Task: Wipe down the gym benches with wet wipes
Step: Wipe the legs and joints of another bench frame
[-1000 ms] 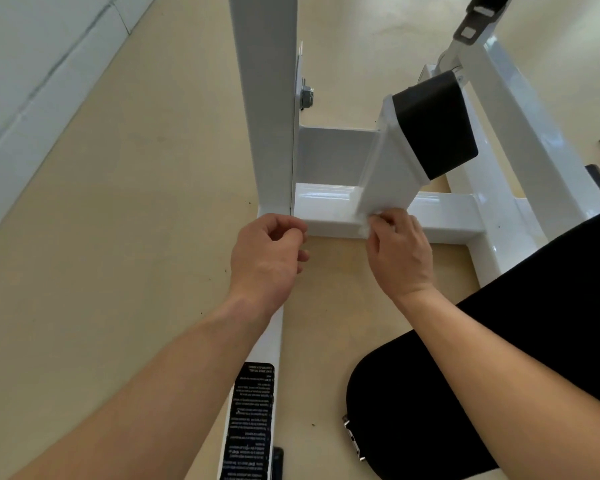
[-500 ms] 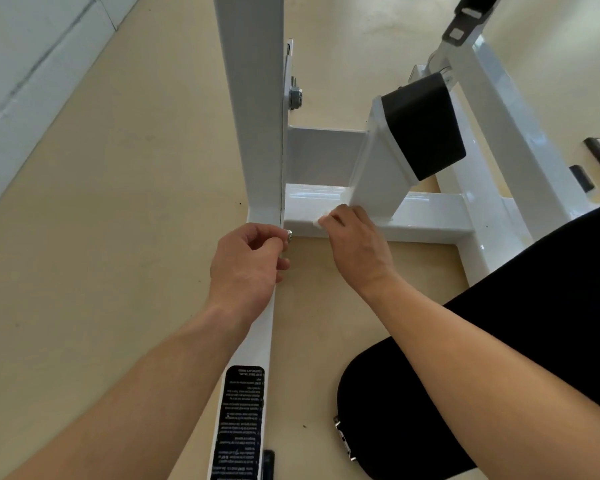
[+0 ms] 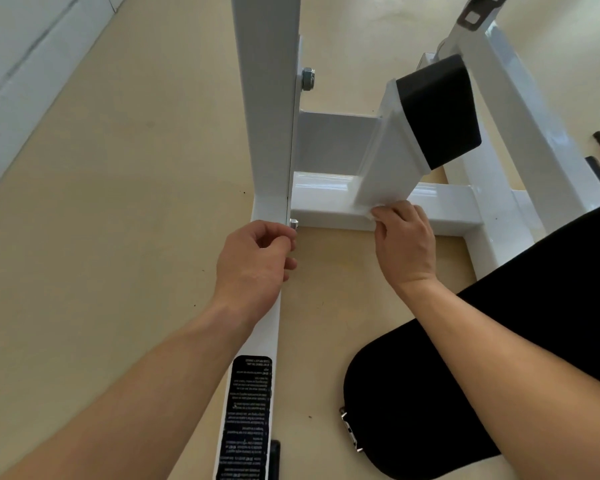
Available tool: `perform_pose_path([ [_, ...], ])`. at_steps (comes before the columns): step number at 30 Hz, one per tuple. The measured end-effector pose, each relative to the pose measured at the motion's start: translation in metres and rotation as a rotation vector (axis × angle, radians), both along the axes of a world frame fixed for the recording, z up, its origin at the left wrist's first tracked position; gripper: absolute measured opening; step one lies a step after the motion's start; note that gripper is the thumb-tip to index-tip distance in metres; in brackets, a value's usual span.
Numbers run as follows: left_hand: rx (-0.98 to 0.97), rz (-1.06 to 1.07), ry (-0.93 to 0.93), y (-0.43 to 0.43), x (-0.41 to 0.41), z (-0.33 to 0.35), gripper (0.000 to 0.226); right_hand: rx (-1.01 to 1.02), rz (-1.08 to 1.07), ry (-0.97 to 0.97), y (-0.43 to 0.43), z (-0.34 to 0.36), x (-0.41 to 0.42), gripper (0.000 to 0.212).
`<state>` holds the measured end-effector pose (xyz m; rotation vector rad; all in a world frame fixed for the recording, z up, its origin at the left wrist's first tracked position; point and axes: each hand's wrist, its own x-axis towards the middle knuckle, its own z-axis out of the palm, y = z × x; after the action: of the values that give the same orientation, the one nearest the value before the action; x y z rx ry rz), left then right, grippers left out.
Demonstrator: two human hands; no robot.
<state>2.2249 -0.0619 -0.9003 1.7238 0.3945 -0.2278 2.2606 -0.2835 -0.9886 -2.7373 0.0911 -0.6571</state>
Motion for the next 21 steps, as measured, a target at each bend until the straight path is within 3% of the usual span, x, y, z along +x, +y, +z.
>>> perform_pose_path([
  [4,0.04,-0.02,-0.01,0.004,-0.002,0.001,0.02,0.061,0.141,-0.002,0.038,0.0,0.007,0.02],
  [10,0.155,-0.073,-0.138,0.004,0.0,-0.001,0.019,0.416,0.237,0.035,0.083,0.037,-0.017,0.012],
  [15,0.085,-0.127,-0.224,-0.008,0.001,0.0,0.019,0.698,0.264,-0.009,0.087,0.062,-0.042,0.02],
  [21,0.143,-0.135,-0.238,0.002,0.003,0.003,0.014,0.724,0.385,0.15,0.072,0.061,-0.052,0.03],
])
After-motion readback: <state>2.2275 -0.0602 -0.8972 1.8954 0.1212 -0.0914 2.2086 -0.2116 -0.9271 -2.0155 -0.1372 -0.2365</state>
